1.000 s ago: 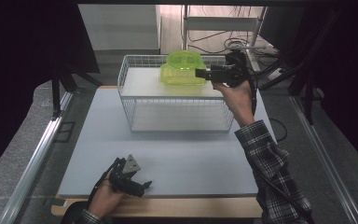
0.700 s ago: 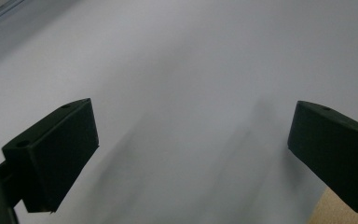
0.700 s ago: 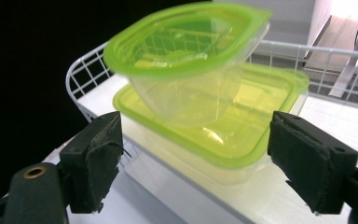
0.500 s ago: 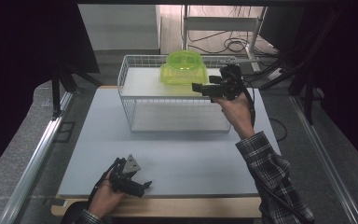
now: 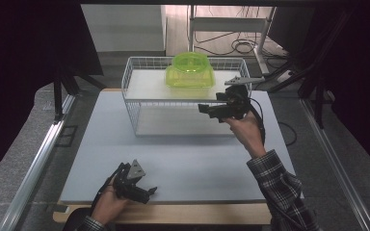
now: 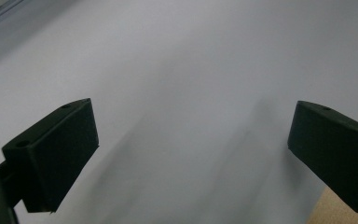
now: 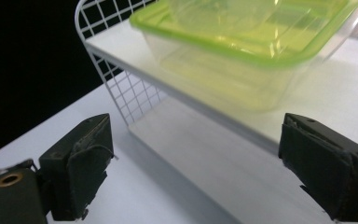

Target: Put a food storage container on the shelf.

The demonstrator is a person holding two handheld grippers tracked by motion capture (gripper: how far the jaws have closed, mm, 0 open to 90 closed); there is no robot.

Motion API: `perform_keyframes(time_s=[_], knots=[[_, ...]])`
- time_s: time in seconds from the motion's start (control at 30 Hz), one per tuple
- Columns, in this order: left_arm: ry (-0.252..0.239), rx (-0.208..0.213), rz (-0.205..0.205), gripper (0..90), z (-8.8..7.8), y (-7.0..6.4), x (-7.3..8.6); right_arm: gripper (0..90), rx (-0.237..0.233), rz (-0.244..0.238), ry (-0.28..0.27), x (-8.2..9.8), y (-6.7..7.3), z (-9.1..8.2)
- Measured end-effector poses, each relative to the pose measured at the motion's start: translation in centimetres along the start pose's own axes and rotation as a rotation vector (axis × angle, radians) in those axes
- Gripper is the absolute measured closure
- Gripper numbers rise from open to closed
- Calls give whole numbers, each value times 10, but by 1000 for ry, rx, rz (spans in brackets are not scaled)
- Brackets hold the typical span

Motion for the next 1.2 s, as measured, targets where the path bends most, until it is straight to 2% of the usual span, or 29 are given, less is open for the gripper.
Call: perform_keyframes(time_s=[0.2, 0.43, 0.7, 0.87, 1.1, 1.2], knots=[[-2, -3, 1, 14, 0, 0, 0, 64, -14, -36, 32, 22, 7, 1], [-5, -3, 0, 13, -1, 1, 0, 41, -40, -43, 42, 45, 14, 0], [-9, -2, -1, 14, -1, 1, -1, 28, -22, -65, 57, 70, 15, -3], [-7, -1, 0, 14, -1, 0, -1, 25, -13, -55, 74, 86, 15, -4], [-6, -3, 1, 14, -1, 0, 0, 7, 29, -67, 67, 105, 12, -10], [-8, -6, 5, 14, 0, 0, -1, 7, 37, -55, 67, 115, 10, -12]])
Point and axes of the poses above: each handheld gripper's, and its own axes: z roughly forward along the jaws, x roughly out of its underside, y roughly to its left, the point moved 8 cm from there along z, roughly forward along the jaws, and after that the axes turned 3 degrees about -x, right-handed, at the moved point
